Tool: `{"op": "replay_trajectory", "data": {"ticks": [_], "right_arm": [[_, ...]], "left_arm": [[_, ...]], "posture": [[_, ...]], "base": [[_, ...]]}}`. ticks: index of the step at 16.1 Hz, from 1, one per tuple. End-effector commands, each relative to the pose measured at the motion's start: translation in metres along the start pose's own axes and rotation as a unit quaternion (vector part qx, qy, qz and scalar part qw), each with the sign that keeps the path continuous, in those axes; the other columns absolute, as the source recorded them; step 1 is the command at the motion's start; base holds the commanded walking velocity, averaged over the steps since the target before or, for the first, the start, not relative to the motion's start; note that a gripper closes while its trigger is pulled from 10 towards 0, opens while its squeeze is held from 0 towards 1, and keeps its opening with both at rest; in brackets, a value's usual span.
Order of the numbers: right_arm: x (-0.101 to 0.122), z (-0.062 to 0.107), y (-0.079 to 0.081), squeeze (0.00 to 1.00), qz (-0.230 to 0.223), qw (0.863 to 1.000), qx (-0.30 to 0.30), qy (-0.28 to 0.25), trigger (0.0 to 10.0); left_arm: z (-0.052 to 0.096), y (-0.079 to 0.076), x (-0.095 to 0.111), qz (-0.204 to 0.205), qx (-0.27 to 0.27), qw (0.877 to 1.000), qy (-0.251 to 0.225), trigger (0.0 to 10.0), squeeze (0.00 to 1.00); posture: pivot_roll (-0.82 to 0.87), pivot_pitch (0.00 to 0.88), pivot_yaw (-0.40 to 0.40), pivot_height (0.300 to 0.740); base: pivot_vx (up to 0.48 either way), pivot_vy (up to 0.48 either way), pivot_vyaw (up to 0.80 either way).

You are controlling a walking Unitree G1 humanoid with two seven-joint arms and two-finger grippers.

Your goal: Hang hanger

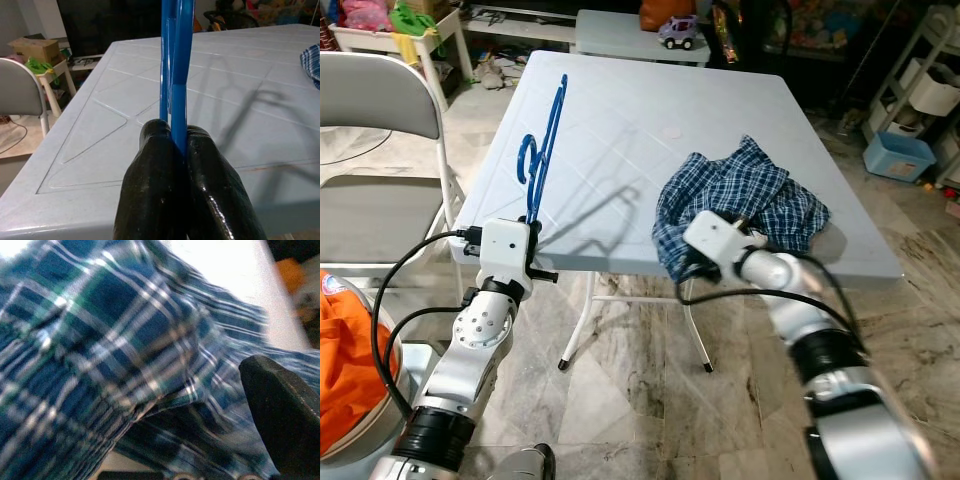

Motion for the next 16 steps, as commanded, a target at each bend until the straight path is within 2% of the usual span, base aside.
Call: {"op": "replay_trajectory", "data": {"ticks": [1,5,6,7,8,9,10,11,12,13,14,16], "right_arm": [[-0.013,0.006,0.002,1.00,0.011,1.000,0.001,0.018,10.0],[-0.024,0.011,0.026,1.00,-0.037,0.997,0.053,0.031,10.0],[-0.017,0.007,0.037,0.76,-0.061,0.995,0.076,0.020,10.0],[-0.014,0.006,0.041,0.76,-0.070,0.994,0.085,0.015,10.0],[-0.007,0.002,0.044,0.45,-0.099,0.991,0.092,0.005,10.0],[0.007,-0.005,0.045,0.19,-0.153,0.984,0.094,-0.016,10.0],[0.015,-0.009,0.046,0.19,-0.181,0.978,0.097,-0.025,10.0],[0.027,-0.017,0.046,0.03,-0.221,0.969,0.101,-0.034,10.0],[0.036,-0.022,0.047,0.00,-0.249,0.962,0.104,-0.042,10.0],[0.039,-0.024,0.046,0.00,-0.259,0.959,0.103,-0.046,10.0],[0.053,-0.032,0.042,0.00,-0.289,0.951,0.089,-0.057,10.0],[0.067,-0.037,0.030,0.00,-0.305,0.947,0.051,-0.084,10.0]], "left_arm": [[0.008,-0.007,-0.039,-0.006,-0.013,0.997,0.075,10.0,0.00],[0.007,-0.008,-0.040,-0.005,-0.016,0.997,0.077,10.0,0.00],[0.007,-0.009,-0.040,-0.005,-0.017,0.997,0.077,10.0,0.00],[0.007,-0.009,-0.040,-0.006,-0.017,0.997,0.077,10.0,0.00],[0.007,-0.008,-0.040,-0.006,-0.017,0.997,0.077,10.0,0.00],[0.007,-0.007,-0.040,-0.006,-0.015,0.997,0.077,10.0,0.00],[0.007,-0.007,-0.040,-0.006,-0.014,0.997,0.078,10.0,0.00],[0.007,-0.006,-0.040,-0.006,-0.012,0.997,0.078,10.0,0.00],[0.007,-0.005,-0.041,-0.006,-0.010,0.997,0.077,10.0,0.00],[0.008,-0.005,-0.041,-0.005,-0.009,0.997,0.077,10.0,0.00],[0.008,-0.003,-0.041,-0.005,-0.006,0.997,0.077,10.0,0.00],[0.008,-0.001,-0.040,-0.004,-0.003,0.997,0.076,10.0,0.00]], "posture": [[0.22,0.079,-0.131,0.740],[0.22,0.078,-0.127,0.740],[0.22,0.077,-0.127,0.740],[0.22,0.077,-0.127,0.740],[0.22,0.078,-0.129,0.740],[0.23,0.079,-0.132,0.740],[0.23,0.079,-0.132,0.740],[0.24,0.079,-0.135,0.740],[0.24,0.080,-0.137,0.740],[0.24,0.080,-0.137,0.740],[0.24,0.082,-0.140,0.740],[0.25,0.083,-0.137,0.740]], "base": [[0.000,0.000,0.00],[0.000,0.000,0.00],[0.000,0.000,0.00],[0.000,0.000,0.00],[0.000,0.000,0.00],[0.000,0.000,0.00],[0.000,0.000,0.00],[0.000,0.000,0.00],[0.000,0.000,0.00],[0.000,0.000,0.00],[0.000,0.000,0.00],[0.000,0.000,0.00]]}}
Point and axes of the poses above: a point about 5 cm out from each wrist's last joint towards the gripper, its own z axis pointing back from the gripper into the wrist, its own x axis along the axis of the wrist's last joint, y = z × x, the point moved 6 cm from there along -z, pointing out of the wrist towards the gripper, and after that the axes turned 1 degree about z, right-handed, at the moved point
